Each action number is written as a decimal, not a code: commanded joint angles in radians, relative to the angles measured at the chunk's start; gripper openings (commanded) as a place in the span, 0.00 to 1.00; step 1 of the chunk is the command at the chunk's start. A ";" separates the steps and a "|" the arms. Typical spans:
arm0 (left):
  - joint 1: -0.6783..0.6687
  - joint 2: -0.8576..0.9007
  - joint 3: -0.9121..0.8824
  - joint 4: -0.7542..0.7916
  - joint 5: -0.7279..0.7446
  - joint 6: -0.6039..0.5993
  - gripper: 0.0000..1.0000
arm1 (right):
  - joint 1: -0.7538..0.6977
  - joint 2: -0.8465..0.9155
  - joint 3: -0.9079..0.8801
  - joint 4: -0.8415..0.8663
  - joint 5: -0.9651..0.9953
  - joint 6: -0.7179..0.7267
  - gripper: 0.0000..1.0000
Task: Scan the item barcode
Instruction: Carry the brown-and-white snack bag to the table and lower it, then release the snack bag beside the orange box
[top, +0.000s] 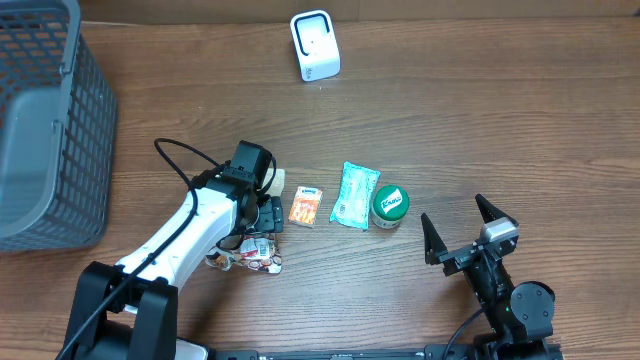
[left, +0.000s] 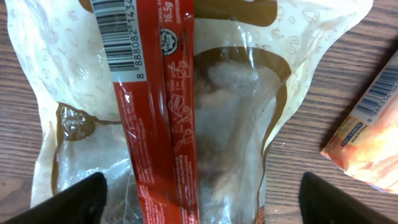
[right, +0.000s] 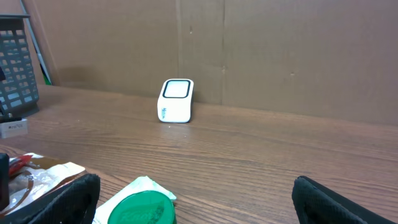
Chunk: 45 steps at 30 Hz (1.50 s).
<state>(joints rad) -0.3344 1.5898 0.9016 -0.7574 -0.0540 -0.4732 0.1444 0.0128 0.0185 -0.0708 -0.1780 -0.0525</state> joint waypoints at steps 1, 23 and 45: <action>-0.006 -0.006 -0.013 0.003 -0.008 -0.001 0.93 | -0.005 -0.009 -0.011 0.005 0.004 0.003 1.00; 0.104 -0.006 0.229 -0.333 -0.103 0.043 0.93 | -0.005 -0.009 -0.011 0.005 0.004 0.003 1.00; 0.111 -0.006 -0.011 -0.143 0.085 -0.066 0.62 | -0.005 -0.009 -0.011 0.005 0.004 0.003 1.00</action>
<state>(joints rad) -0.2218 1.5887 0.9260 -0.9333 -0.0620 -0.5224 0.1444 0.0128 0.0185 -0.0704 -0.1783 -0.0521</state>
